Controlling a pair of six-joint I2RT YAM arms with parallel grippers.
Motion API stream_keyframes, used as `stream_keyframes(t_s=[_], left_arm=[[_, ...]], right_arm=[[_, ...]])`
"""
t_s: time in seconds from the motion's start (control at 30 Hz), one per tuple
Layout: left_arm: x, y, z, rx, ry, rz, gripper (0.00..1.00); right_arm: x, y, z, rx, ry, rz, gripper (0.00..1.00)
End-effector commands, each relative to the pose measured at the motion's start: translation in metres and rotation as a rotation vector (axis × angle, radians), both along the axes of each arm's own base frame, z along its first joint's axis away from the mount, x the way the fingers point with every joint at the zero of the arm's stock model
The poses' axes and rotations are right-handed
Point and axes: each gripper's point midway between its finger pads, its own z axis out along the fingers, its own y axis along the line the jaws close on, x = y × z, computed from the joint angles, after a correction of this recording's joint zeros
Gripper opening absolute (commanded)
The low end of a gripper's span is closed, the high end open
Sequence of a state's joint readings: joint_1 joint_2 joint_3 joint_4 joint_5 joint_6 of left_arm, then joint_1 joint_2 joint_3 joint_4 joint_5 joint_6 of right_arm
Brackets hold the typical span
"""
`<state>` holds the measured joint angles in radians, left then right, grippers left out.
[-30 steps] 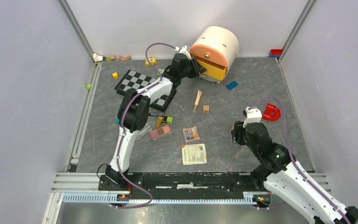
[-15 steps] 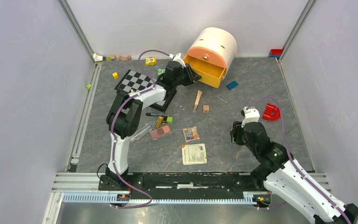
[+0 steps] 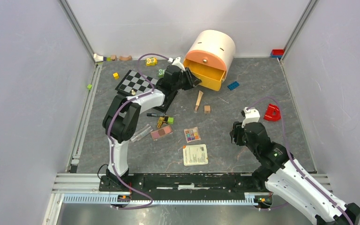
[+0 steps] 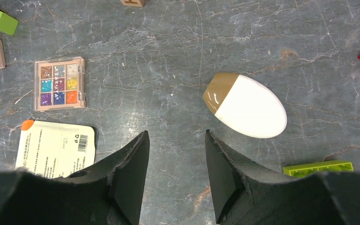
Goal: Organize the makeup
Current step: Open the drawer in the storage box.
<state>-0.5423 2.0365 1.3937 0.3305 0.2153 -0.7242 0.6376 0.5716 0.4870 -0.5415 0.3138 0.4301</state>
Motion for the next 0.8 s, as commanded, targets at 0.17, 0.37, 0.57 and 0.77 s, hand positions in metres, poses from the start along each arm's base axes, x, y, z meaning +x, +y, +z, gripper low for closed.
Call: stream_keyframes(t_s=[0.17, 0.37, 0.57, 0.77], left_arm=[[-0.015, -0.012, 0.049, -0.005, -0.08, -0.043, 0.17], [-0.025, -0.015, 0.058, -0.013, -0.086, -0.053, 0.17], [-0.036, -0.012, 0.062, -0.005, -0.089, -0.04, 0.14], [-0.044, -0.004, 0.053, 0.016, -0.076, -0.026, 0.14]], right_arm=[[0.003, 0.006, 0.002, 0.03, -0.013, 0.002, 0.54], [0.003, 0.006, 0.001, 0.031, -0.014, 0.001, 0.54], [0.003, 0.007, 0.0, 0.032, -0.01, 0.006, 0.54], [0.003, 0.008, -0.001, 0.034, -0.01, 0.01, 0.54]])
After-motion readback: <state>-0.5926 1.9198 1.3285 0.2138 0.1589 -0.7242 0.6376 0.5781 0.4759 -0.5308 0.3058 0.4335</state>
